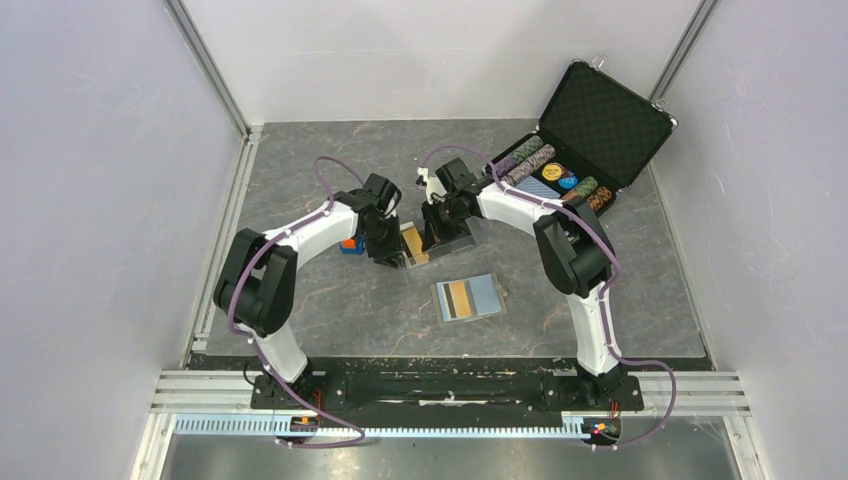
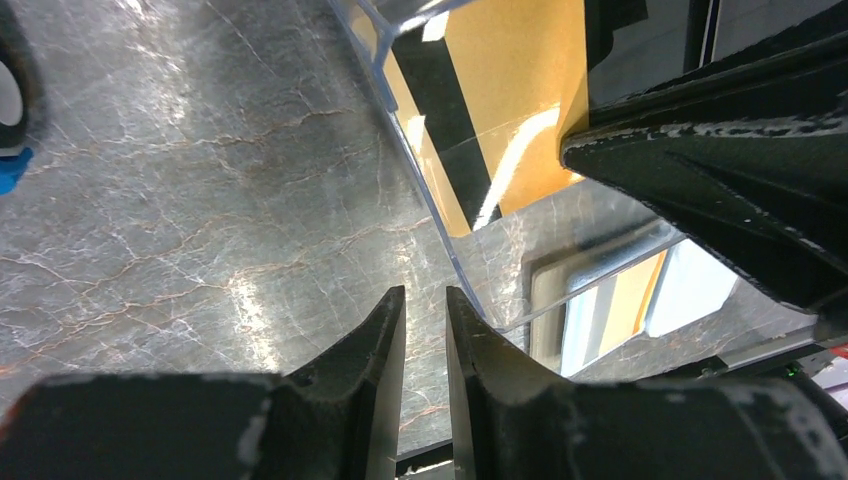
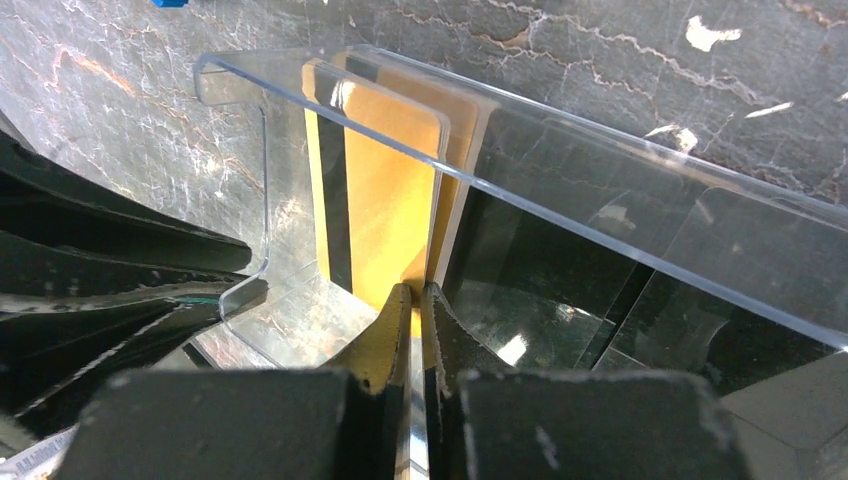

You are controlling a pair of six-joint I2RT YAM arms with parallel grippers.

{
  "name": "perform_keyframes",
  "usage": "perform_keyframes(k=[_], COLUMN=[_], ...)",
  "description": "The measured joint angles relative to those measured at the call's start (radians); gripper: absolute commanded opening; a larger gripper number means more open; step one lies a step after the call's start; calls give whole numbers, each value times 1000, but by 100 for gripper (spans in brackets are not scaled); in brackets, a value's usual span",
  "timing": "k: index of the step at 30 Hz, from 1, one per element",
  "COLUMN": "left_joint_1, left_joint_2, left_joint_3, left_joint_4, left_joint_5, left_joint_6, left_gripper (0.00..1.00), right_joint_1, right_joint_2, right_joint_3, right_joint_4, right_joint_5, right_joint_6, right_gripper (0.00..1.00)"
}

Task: Put the credit cards into the card holder
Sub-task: Pick up the credit card from the storage box.

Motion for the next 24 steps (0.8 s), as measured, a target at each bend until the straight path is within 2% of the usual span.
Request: perform_keyframes(k=[4,7,9,13,15,19,24], left_joint_1=[-13,-23,-28,-31,-31,-30,-31], left_joint_2=[-2,-8,-11,-18,-23,-37,-45], left_joint_3=[-26,-54,-64,-71,-77,-92,-103], left_joint_4=[14,31,37,45,45,44,47], left_joint_5=[3,9,10,9,9,8,9], left_joint_6=[0,-1,-2,-2,-2,-3,-4], left_gripper=[28,28,28,28,28,28,29], right_joint_1=[0,0,0,8,12,15,21], right_joint_2=[-8,-16,-20,-21,-21,-21,-24], right_joint_3=[0,0,0,0,0,0,0], right_joint_4=[-3,-5,-5,6,15,26,42], right_joint_5=[-6,-13,-19,-41,-52,-63,-79], right_joint_6=[1,7,12,24,33,41,54], right_gripper=[2,12,25,30,25,1,0])
